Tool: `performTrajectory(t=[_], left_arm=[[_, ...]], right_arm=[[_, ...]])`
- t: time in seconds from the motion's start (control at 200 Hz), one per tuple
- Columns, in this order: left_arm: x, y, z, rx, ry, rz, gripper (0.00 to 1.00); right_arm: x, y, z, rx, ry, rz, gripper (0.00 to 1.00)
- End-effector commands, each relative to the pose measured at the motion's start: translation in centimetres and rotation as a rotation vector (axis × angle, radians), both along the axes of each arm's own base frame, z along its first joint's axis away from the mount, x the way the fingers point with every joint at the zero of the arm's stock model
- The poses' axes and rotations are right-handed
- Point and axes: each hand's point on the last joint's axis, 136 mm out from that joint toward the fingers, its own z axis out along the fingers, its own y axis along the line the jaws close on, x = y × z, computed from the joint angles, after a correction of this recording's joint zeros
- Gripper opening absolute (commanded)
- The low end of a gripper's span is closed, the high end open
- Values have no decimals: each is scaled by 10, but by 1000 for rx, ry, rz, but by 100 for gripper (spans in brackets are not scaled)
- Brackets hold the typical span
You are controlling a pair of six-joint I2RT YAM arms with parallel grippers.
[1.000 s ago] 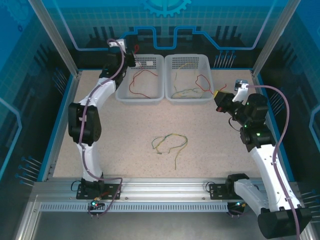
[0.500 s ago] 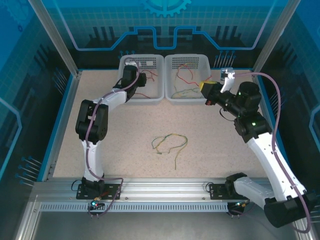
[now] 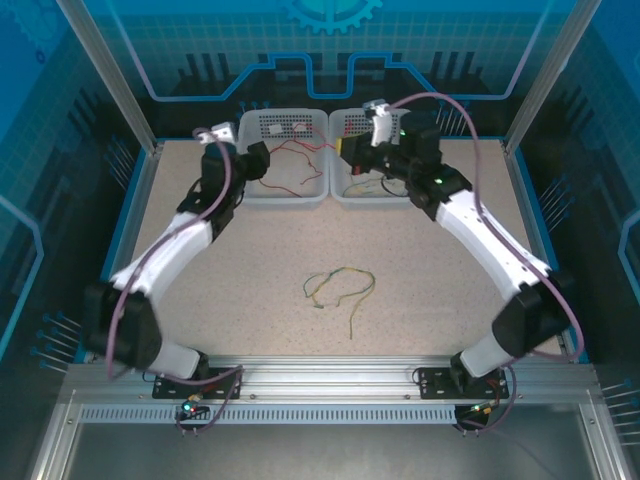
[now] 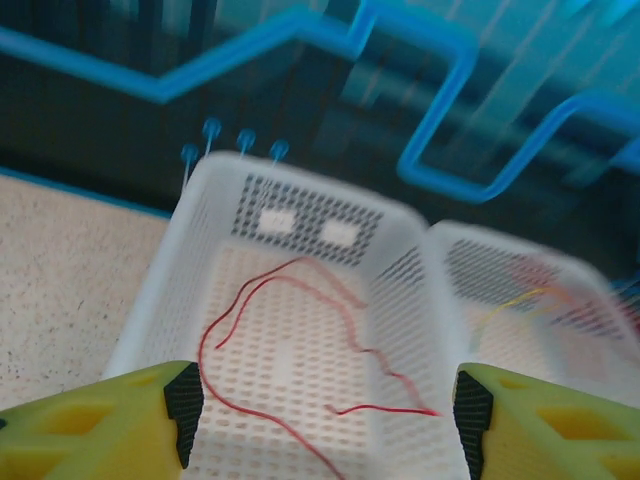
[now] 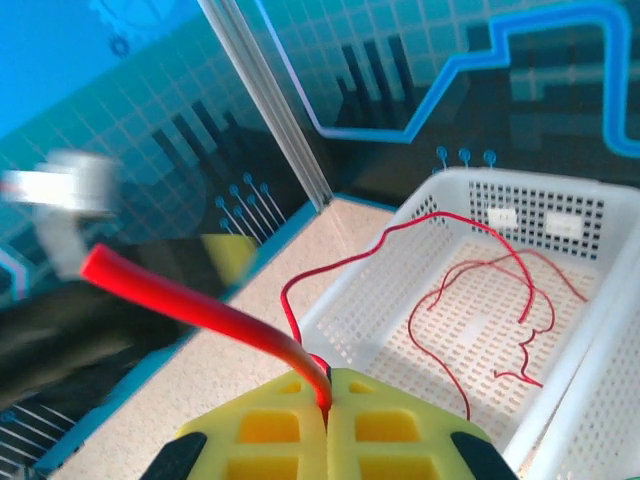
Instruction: Untangle the cables
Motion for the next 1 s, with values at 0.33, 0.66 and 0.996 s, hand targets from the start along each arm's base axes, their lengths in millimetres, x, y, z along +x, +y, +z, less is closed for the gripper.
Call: performTrajectory(t=[0.33,0.66,0.996], left_arm=[[-175,-92,-74,56,60,-377,83],[-198,-73,-133,52,89,-346,93],[-191,-24,-135,88,89,-117,99]], right_arm=[[111,79,-68,-105,32,34,0],[162,109,-168,-249,37,-48,0],[138,117,-192,-269,85,17,57]])
